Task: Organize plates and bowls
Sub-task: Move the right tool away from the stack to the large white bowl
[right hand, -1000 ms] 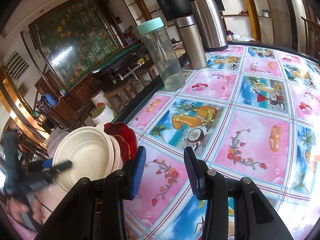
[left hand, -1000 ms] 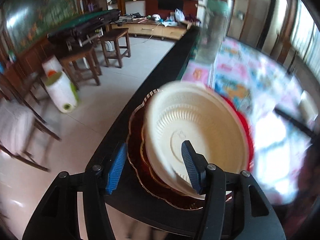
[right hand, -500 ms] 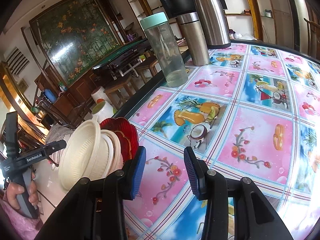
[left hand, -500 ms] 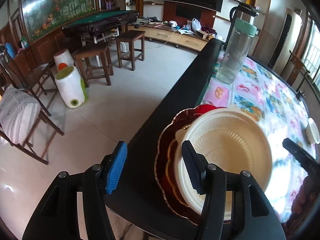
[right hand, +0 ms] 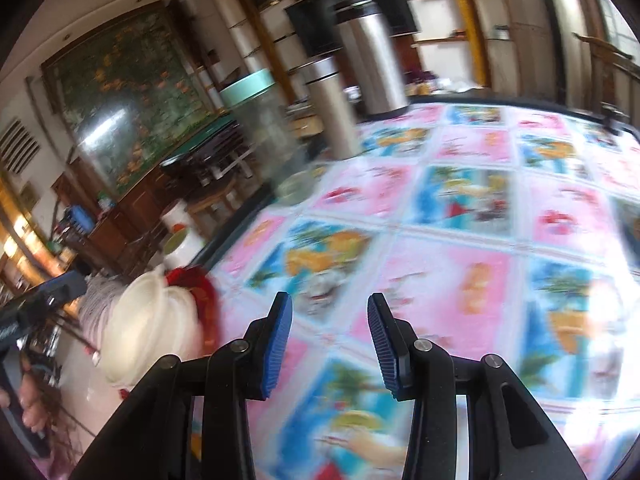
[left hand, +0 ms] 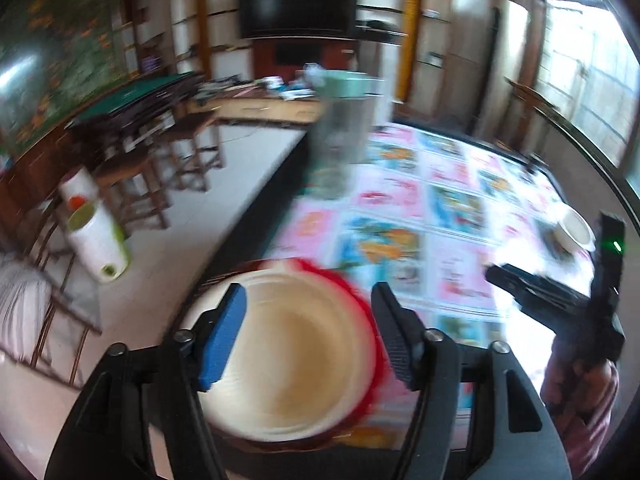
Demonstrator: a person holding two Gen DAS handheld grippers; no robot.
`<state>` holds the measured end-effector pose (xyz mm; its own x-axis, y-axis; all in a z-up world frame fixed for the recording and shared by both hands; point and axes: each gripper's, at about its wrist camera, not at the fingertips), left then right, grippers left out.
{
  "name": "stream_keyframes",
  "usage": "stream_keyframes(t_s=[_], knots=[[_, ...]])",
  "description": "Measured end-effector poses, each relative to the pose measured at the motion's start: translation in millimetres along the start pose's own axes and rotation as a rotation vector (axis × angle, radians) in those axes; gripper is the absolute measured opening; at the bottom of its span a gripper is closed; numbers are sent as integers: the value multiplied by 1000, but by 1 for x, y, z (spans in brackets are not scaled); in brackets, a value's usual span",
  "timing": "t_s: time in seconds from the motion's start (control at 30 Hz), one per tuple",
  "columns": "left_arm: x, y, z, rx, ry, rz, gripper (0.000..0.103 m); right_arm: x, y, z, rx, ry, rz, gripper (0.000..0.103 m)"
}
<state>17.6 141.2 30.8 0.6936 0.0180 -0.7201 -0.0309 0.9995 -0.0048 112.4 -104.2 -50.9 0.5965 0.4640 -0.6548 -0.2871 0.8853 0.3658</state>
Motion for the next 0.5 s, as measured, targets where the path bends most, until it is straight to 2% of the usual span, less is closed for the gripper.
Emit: stream_keyframes(t_s=[0.1, 0.27, 0.37, 0.5], knots=[[14, -58, 7, 81, 28, -93, 67, -23, -40, 5, 32, -34, -84, 43], [51, -139, 14, 109, 141, -272, 67, -77, -108, 12, 43, -97, -251, 43], [76, -193, 25, 124, 197, -328, 67, -114, -158, 21, 97, -138, -340, 43], [97, -252, 50, 117, 225, -373, 66, -158, -235, 42, 241, -190, -437, 43]])
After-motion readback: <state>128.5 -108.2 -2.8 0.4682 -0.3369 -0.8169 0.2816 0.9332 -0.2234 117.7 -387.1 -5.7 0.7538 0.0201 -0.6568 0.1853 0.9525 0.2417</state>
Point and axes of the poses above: each gripper's, at about its wrist camera, not at the fingertips, and x roughly the way its jaws point, y to its left, z to its top, and after that the axes turned 2 degrees about x, right-handed
